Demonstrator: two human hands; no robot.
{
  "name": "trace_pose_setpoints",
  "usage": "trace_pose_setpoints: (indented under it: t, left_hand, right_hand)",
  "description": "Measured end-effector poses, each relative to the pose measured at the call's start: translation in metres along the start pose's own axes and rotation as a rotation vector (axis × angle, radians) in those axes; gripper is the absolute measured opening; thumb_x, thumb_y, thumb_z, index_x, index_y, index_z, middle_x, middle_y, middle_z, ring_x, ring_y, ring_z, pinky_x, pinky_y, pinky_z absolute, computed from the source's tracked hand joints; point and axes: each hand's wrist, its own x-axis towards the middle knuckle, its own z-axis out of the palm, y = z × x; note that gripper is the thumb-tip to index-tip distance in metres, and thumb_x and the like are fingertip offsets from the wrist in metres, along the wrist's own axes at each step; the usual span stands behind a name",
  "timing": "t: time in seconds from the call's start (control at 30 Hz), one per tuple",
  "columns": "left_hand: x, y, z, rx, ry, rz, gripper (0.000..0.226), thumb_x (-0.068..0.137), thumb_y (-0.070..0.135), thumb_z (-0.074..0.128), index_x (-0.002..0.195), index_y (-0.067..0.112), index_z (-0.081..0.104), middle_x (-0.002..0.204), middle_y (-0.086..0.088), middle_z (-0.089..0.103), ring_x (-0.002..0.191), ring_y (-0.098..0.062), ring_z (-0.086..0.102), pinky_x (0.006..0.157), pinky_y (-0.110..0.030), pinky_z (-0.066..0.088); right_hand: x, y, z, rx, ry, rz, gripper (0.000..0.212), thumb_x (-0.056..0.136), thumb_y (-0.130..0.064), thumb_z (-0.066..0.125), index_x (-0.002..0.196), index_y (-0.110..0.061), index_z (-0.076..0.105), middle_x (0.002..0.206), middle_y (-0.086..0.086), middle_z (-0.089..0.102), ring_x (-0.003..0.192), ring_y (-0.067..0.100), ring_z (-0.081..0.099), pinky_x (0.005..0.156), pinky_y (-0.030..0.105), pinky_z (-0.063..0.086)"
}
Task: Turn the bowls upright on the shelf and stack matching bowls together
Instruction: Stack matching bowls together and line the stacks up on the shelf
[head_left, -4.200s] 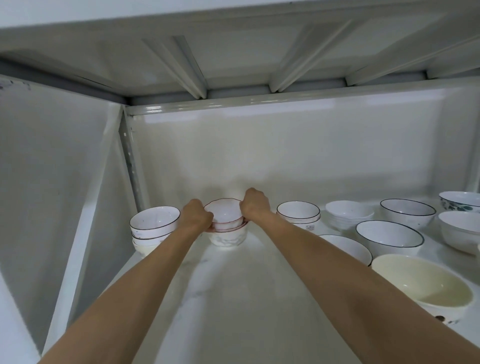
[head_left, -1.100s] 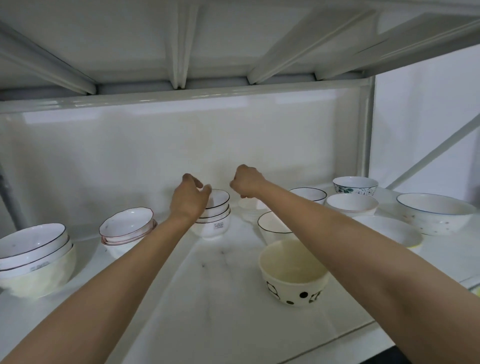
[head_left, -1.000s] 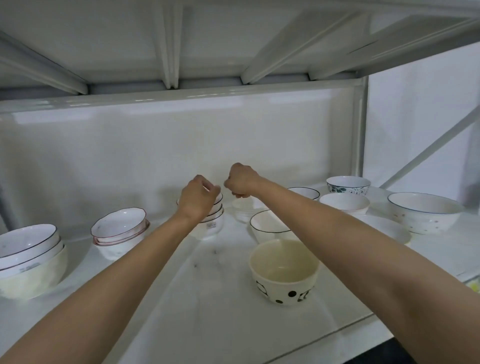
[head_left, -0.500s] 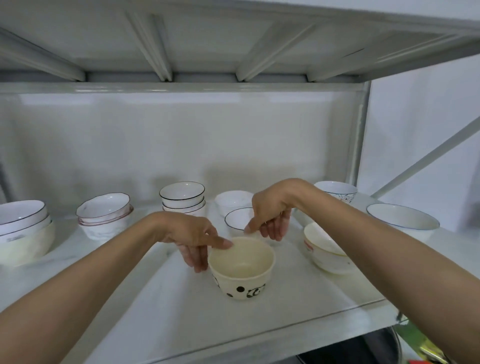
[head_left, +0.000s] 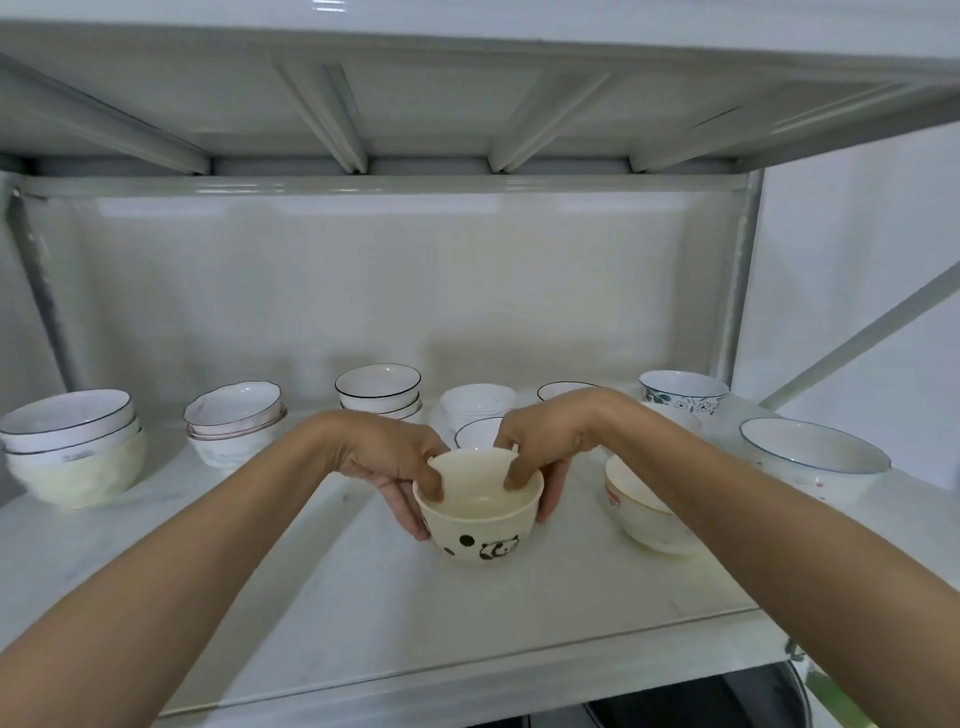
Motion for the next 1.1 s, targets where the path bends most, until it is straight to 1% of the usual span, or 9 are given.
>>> trace_pose_setpoints:
  t: [0.17,0.33,0.43,0.57,0.63,0.77,0.83,0.93,1.1]
  left_hand:
    - [-0.009,0.025,-0.024,-0.089,0.187,0.048,0.029,0.097,0.005,0.048,0.123,-0.005,0.056,0.114,-0.033,0.065,0.087,-0.033,0.071,0.071,-0.029,0.061]
    - [0.010,0.039,-0.036,-0.264,0.480,0.083,0.027,0.098,0.019,0.051,0.109,-0.004,0.059,0.094,-0.024,0.067,0.059,-0.018,0.071,0.049,-0.021,0.056]
    - [0.024,0.040,-0.036,-0.334,0.560,0.094,0.020,0.096,0.013,0.054,0.105,-0.005,0.056,0.087,-0.023,0.065,0.054,-0.018,0.067,0.056,-0.024,0.061]
    - [0.040,0.038,-0.029,-0.316,0.666,0.095,0.005,0.092,0.003,0.054,0.090,-0.001,0.054,0.074,-0.020,0.067,0.053,-0.020,0.070,0.065,-0.027,0.061]
    - [0.047,0.038,-0.025,-0.245,0.709,0.071,0.002,0.091,0.004,0.054,0.090,0.002,0.054,0.078,-0.017,0.067,0.053,-0.019,0.070,0.066,-0.025,0.060]
    - [0.053,0.034,-0.024,-0.178,0.732,0.027,0.003,0.092,0.006,0.054,0.090,0.005,0.052,0.083,-0.011,0.062,0.042,-0.012,0.066,0.040,-0.014,0.049]
    - [0.058,0.029,-0.025,-0.151,0.721,0.019,0.006,0.090,0.004,0.057,0.088,0.006,0.051,0.078,-0.011,0.060,0.043,-0.013,0.067,0.049,-0.017,0.056]
    - [0.066,0.020,-0.026,-0.086,0.715,0.000,0.011,0.086,0.003,0.058,0.085,0.010,0.050,0.069,-0.009,0.060,0.046,-0.014,0.068,0.070,-0.023,0.057]
    - [0.070,0.016,-0.025,-0.066,0.696,-0.017,0.010,0.086,0.004,0.059,0.087,0.011,0.051,0.070,-0.007,0.060,0.043,-0.011,0.065,0.072,-0.026,0.057]
  right_hand:
    - [-0.015,-0.009,-0.033,0.080,0.177,-0.052,0.026,0.096,-0.002,0.052,0.117,0.011,0.060,0.106,0.032,0.066,0.057,0.021,0.072,0.063,0.027,0.062]
    - [-0.003,0.000,-0.053,0.152,0.481,-0.015,0.026,0.096,-0.001,0.046,0.117,0.010,0.056,0.094,0.030,0.066,0.060,0.028,0.067,0.063,0.032,0.061]
    - [0.011,0.011,-0.054,0.170,0.601,0.034,0.026,0.095,0.000,0.042,0.116,0.012,0.052,0.085,0.029,0.065,0.057,0.029,0.065,0.061,0.034,0.059]
    - [0.027,0.022,-0.049,0.138,0.720,0.066,0.018,0.096,-0.006,0.044,0.110,-0.002,0.055,0.081,0.022,0.063,0.047,0.026,0.061,0.051,0.031,0.056]
    - [0.034,0.027,-0.047,0.101,0.742,0.075,0.013,0.094,-0.006,0.046,0.101,-0.004,0.057,0.070,0.017,0.060,0.044,0.024,0.059,0.042,0.026,0.053]
    - [0.039,0.032,-0.043,0.023,0.747,0.092,0.011,0.089,-0.004,0.049,0.079,-0.007,0.052,0.056,0.010,0.056,0.039,0.019,0.057,0.036,0.021,0.046]
    - [0.041,0.032,-0.041,-0.020,0.715,0.106,0.017,0.087,-0.002,0.051,0.072,-0.009,0.049,0.053,0.009,0.055,0.032,0.014,0.055,0.034,0.018,0.043]
    - [0.048,0.035,-0.039,-0.064,0.665,0.131,0.011,0.086,-0.002,0.053,0.077,-0.007,0.050,0.059,0.009,0.055,0.024,0.008,0.052,0.033,0.015,0.041]
    - [0.054,0.040,-0.040,-0.097,0.619,0.153,0.010,0.084,-0.003,0.061,0.088,-0.007,0.053,0.064,0.007,0.054,0.023,0.005,0.049,0.033,0.011,0.038]
